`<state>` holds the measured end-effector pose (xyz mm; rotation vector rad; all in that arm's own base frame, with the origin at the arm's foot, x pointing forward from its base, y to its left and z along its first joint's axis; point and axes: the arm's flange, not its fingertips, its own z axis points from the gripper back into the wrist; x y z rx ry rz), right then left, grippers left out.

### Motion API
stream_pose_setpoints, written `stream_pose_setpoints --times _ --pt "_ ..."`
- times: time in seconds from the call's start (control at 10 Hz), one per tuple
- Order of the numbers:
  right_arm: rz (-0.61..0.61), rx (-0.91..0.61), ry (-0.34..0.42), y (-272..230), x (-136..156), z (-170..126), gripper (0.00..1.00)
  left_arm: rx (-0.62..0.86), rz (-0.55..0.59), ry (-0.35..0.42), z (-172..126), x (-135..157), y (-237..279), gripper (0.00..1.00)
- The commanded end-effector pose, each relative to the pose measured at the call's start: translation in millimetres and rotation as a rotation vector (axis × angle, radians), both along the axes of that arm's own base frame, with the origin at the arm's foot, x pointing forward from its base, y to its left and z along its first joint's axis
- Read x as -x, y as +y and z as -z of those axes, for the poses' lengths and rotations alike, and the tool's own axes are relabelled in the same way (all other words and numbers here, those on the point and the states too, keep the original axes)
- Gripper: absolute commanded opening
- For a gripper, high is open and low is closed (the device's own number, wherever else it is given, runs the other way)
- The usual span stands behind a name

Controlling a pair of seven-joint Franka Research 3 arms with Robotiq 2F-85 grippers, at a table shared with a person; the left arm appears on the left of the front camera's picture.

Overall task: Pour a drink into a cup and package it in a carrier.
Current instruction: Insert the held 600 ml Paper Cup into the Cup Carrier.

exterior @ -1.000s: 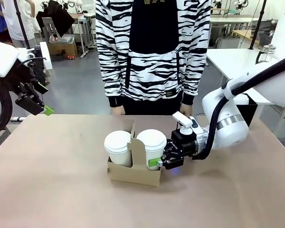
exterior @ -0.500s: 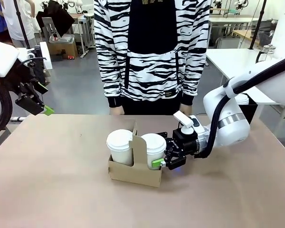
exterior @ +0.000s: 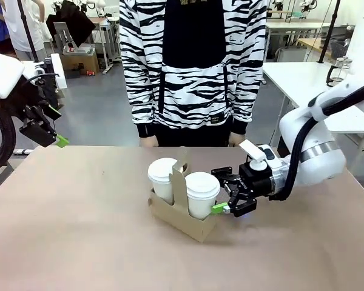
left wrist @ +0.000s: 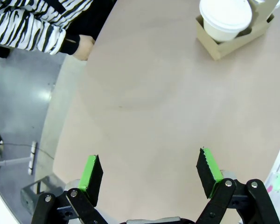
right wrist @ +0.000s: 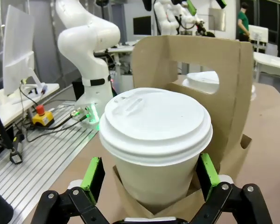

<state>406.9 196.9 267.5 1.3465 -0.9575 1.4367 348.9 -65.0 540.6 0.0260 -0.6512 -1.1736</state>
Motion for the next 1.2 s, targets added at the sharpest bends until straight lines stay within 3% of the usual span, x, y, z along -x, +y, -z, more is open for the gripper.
stream_pose_setpoints --times 0.0,0.4,0.7,0.9,1.1 --pt "0.048 0.046 0.002 -24.5 12.1 -14.3 1.0 0.006 -0.001 0.006 0.0 1.3 0.4 1.0" --pt "0.188 0.087 0.061 -62.3 20.5 -20.8 1.0 0.006 -0.001 0.006 0.0 1.3 0.4 1.0" --pt "0.438 0.219 0.269 -114.8 67.0 -55.7 1.0 0.006 -0.001 0.006 0.0 1.3 0.4 1.0" --pt "0.626 0.287 0.309 -144.0 97.9 -81.2 1.0 0.006 -0.001 0.006 0.0 1.3 0.4 1.0" --pt "0.802 0.449 0.35 -165.6 129.9 -101.6 1.0 0.006 -0.001 0.006 0.0 1.3 0.4 1.0"
